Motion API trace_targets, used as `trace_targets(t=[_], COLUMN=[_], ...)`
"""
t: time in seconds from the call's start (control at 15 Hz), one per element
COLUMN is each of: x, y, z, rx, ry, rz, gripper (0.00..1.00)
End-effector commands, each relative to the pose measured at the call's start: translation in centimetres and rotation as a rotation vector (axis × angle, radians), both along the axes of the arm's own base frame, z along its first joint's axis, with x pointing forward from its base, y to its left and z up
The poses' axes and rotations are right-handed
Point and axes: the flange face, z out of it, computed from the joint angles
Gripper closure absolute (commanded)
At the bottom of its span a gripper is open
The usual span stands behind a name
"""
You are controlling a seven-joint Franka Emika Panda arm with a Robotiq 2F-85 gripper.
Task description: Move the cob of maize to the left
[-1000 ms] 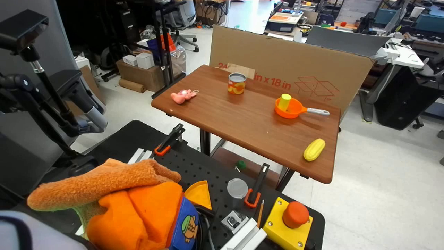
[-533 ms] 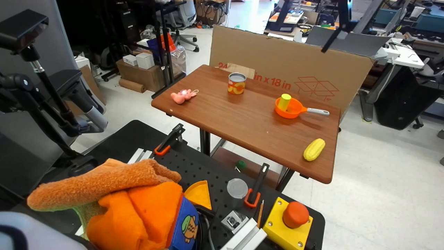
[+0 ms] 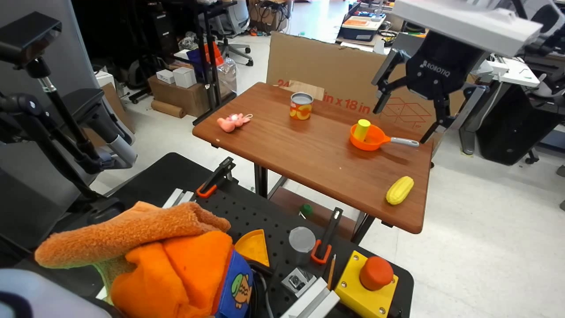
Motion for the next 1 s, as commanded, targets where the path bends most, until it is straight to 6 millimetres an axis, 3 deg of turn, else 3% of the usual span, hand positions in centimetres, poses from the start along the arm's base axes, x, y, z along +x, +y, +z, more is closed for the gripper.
trace_targets(t=[0.0, 0.33, 0.93], x=[2.5, 4.5, 6.8], y=[-1.0, -2.1, -3.3], z=[-3.2, -7.9, -13.6], rx=[-0.045, -0.082, -0.129], ry=[0.046, 0.106, 0.183], rz=[-0.032, -0.082, -0.116], gripper=[0.00, 0.00, 0.00])
